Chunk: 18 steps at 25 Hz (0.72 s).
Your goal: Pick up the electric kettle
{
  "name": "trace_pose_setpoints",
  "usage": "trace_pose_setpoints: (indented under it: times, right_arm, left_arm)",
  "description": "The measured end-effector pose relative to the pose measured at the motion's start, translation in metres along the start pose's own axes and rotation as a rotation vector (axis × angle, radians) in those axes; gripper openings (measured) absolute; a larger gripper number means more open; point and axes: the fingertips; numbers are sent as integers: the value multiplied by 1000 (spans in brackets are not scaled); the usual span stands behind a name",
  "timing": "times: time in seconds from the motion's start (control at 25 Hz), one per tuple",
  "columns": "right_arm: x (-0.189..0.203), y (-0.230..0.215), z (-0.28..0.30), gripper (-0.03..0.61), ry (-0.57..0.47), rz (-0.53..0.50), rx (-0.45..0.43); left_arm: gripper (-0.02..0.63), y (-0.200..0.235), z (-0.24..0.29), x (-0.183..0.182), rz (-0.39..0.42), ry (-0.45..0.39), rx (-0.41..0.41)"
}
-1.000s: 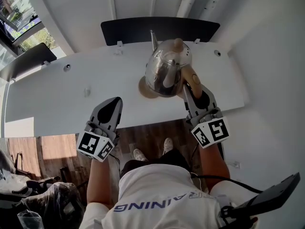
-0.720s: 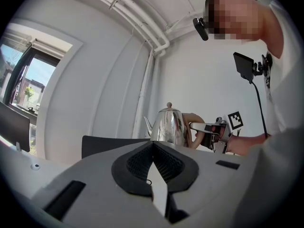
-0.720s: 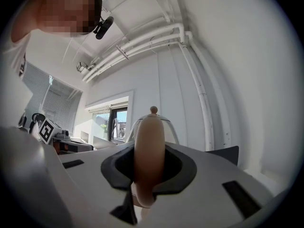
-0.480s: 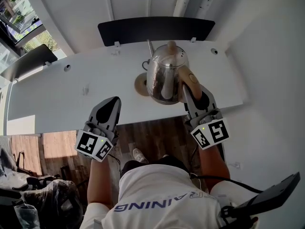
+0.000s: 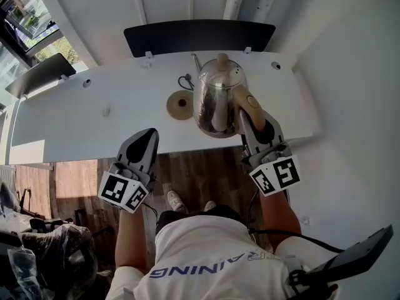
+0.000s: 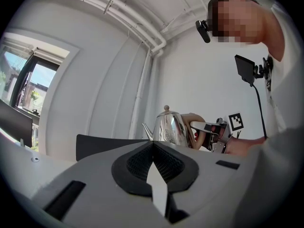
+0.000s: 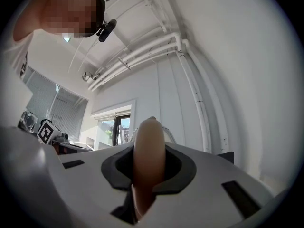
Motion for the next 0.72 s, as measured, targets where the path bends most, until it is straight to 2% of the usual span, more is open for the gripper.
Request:
trace_pose_setpoints:
  times: [0.4,0.72]
  right_arm:
    - [-17,-6,-66,63,-8,-16,-35]
    - [-28,14,-82,63,-18,-31,-36]
  left_arm:
    - [12,-69,-19,3,22,-7,-25]
    - [12,-83,-39,-6,49,-24,-11]
Point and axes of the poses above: the fingertips, and each gripper's own axes: z forward along the fingers, y to its left, x out of its underside, and after that the axes turned 8 degrees about -x, right-handed
